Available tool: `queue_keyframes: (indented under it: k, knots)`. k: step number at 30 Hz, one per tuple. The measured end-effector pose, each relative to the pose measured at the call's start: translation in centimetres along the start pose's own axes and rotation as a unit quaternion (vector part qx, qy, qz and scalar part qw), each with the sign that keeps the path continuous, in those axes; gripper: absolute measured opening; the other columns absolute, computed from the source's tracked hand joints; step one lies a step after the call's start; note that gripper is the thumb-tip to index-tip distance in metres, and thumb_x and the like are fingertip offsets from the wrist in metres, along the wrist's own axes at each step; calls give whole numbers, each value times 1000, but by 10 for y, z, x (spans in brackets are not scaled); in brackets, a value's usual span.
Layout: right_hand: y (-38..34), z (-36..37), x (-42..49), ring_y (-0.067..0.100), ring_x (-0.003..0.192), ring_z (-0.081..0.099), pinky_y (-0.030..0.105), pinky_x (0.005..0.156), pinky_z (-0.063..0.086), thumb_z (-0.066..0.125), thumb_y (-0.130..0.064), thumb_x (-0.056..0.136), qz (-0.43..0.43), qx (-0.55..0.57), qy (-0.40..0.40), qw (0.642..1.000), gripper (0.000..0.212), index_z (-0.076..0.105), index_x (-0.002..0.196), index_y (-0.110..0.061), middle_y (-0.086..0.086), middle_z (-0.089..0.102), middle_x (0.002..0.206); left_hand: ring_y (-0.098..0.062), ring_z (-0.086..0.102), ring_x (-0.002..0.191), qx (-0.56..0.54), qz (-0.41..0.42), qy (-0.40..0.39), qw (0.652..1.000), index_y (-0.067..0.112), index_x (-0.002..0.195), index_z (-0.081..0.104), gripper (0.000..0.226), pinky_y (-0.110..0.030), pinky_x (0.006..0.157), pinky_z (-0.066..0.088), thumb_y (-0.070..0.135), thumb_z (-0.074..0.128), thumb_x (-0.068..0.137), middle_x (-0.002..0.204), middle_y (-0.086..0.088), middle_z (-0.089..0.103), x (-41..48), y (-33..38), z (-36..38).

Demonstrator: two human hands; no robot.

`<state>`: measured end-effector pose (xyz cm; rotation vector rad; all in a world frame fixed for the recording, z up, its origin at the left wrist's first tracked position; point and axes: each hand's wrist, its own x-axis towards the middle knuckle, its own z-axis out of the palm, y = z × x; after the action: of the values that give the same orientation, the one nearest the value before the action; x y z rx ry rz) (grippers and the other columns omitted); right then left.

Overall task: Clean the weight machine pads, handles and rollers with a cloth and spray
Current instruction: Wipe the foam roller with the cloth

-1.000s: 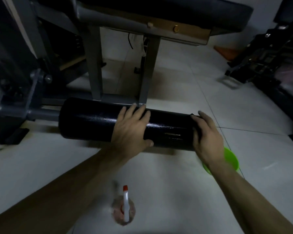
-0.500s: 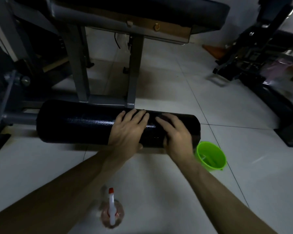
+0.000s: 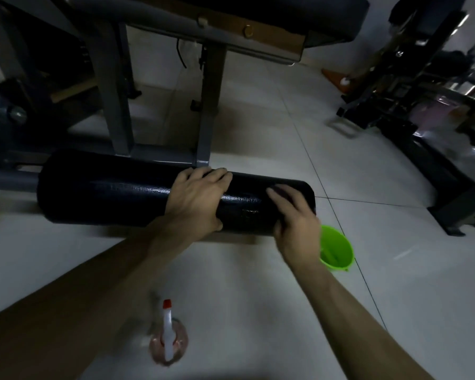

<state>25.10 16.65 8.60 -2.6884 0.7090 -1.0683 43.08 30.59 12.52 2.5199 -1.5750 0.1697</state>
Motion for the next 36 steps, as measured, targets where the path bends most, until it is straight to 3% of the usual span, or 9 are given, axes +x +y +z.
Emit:
queue_keyframes:
  k: [6, 11, 14, 18, 22, 25, 29, 31, 36]
  knots:
    - [23, -6, -14, 16, 117, 61, 29, 98, 50, 58, 11, 73, 171, -3, 124, 977, 64, 72, 128, -16, 2, 64, 135, -20, 25, 149, -1, 1, 6, 1000, 27, 157, 26, 110, -41, 119, 19, 45, 86, 67, 161, 12, 31, -1, 2, 3]
    - [-54, 34, 0, 22, 126, 61, 30, 100, 49, 61, 5, 70, 62, 40, 24, 997, 66, 70, 131, -18, 5, 60, 142, -18, 26, 148, -2, -3, 9, 1000, 28, 156, 27, 109, -39, 118, 21, 46, 85, 66, 161, 13, 32, 1, 0, 2]
    - [-36, 22, -1, 23, 135, 56, 33, 105, 51, 61, 5, 70, -36, 20, -32, 999, 70, 68, 135, -19, 4, 57, 147, -16, 27, 148, -15, -2, 15, 1000, 31, 157, 28, 111, -37, 117, 21, 51, 85, 64, 162, 15, 31, -1, -4, 0]
    - [24, -15, -18, 17, 116, 63, 37, 87, 59, 61, 10, 67, 71, -22, 39, 997, 73, 70, 132, -22, -3, 60, 142, -17, 27, 149, -27, 1, 13, 1000, 31, 157, 28, 113, -37, 117, 21, 51, 88, 63, 163, 15, 30, -1, -3, 0]
    - [-2, 4, -12, 19, 117, 63, 36, 91, 56, 59, 9, 71, 132, 2, 74, 988, 67, 70, 131, -20, -1, 61, 140, -18, 18, 154, -40, 26, 13, 999, 25, 161, 17, 119, -37, 123, 13, 51, 86, 68, 169, 8, 17, -3, -8, 4]
    - [-60, 35, 1, 21, 115, 66, 32, 91, 55, 65, 5, 70, 45, 34, 17, 998, 65, 71, 130, -20, 2, 62, 140, -21, 17, 156, -64, 22, 39, 997, 17, 162, 18, 119, -38, 126, 8, 47, 88, 70, 170, -1, 16, -18, -28, 0]
    - [-133, 68, 17, 26, 122, 64, 38, 84, 60, 76, -11, 82, -117, 44, -57, 991, 45, 71, 127, -17, 7, 61, 139, -38, 39, 146, -34, -20, 123, 992, 5, 148, 48, 111, -59, 121, 26, 39, 96, 55, 154, -16, 47, -51, -68, 4]
    - [-130, 66, 19, 28, 130, 60, 40, 86, 61, 68, -9, 86, -168, 39, -68, 983, 44, 70, 129, -18, 8, 61, 140, -36, 37, 147, -27, -46, 118, 992, 6, 148, 48, 114, -58, 122, 23, 40, 97, 51, 154, -15, 47, -62, -86, 2]
    - [-51, 25, 11, 21, 124, 64, 32, 101, 54, 63, 8, 71, -38, 12, -22, 999, 73, 67, 136, -23, -1, 57, 147, -31, 32, 149, -30, -114, 113, 987, 18, 148, 50, 113, -58, 122, 13, 47, 97, 49, 158, -6, 43, -82, -131, -5]
